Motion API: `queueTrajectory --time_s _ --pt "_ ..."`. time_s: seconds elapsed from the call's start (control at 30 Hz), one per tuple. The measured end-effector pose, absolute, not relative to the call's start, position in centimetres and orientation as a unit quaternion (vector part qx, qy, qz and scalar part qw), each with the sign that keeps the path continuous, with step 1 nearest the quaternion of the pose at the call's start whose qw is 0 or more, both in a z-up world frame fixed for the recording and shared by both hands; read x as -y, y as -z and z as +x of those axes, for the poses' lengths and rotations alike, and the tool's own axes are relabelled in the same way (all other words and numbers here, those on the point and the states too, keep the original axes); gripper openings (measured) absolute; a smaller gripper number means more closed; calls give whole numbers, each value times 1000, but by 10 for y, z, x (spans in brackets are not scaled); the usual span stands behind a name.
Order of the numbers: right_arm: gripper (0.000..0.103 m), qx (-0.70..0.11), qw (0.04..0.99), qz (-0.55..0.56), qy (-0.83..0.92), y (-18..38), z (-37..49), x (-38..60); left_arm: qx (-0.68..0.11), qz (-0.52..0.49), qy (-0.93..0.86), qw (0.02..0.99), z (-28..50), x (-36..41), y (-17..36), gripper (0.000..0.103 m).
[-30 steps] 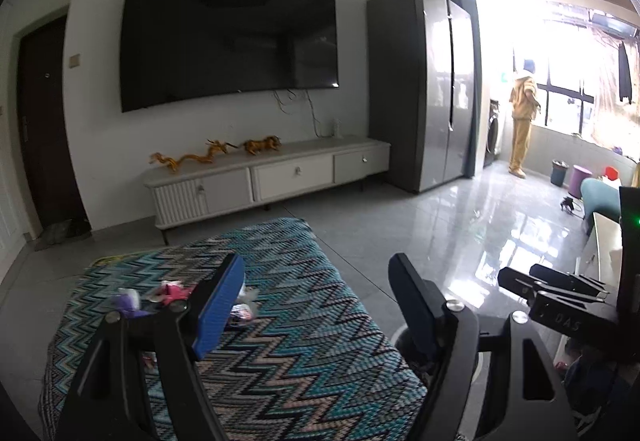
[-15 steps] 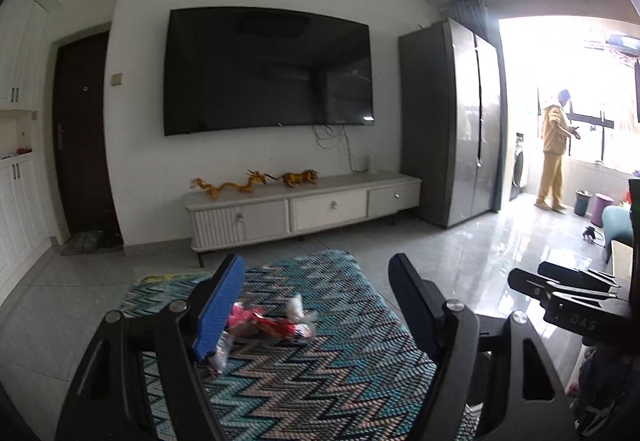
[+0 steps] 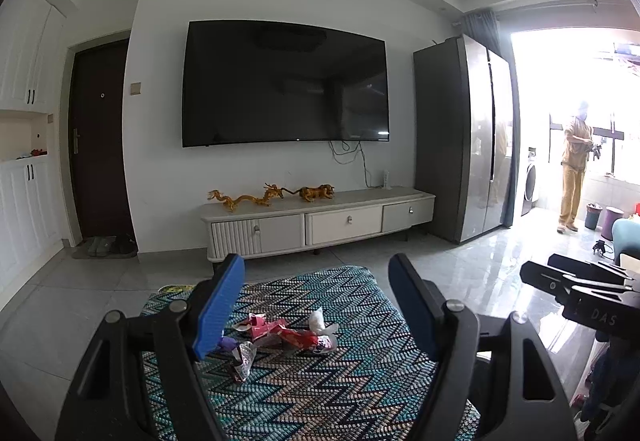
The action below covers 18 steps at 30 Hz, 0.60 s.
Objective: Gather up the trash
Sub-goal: 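Move both tools back over the remaining wrappers on the blanket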
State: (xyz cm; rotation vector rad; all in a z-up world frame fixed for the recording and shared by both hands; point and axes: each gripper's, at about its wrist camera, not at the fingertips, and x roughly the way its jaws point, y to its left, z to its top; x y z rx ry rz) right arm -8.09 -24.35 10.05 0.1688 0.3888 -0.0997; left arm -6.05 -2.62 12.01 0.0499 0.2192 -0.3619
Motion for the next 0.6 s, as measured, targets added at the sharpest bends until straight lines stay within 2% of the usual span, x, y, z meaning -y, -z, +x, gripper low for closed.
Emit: queueTrajectory --time_s 0.33,0.6 --pt "64 -181 980 82 28 -112 -82 231 -113 12 170 979 -55 7 -132 73" --pt "65 -171 982 76 1 -124 -72 219 -103 2 125 987 -31 -37 -148 73"
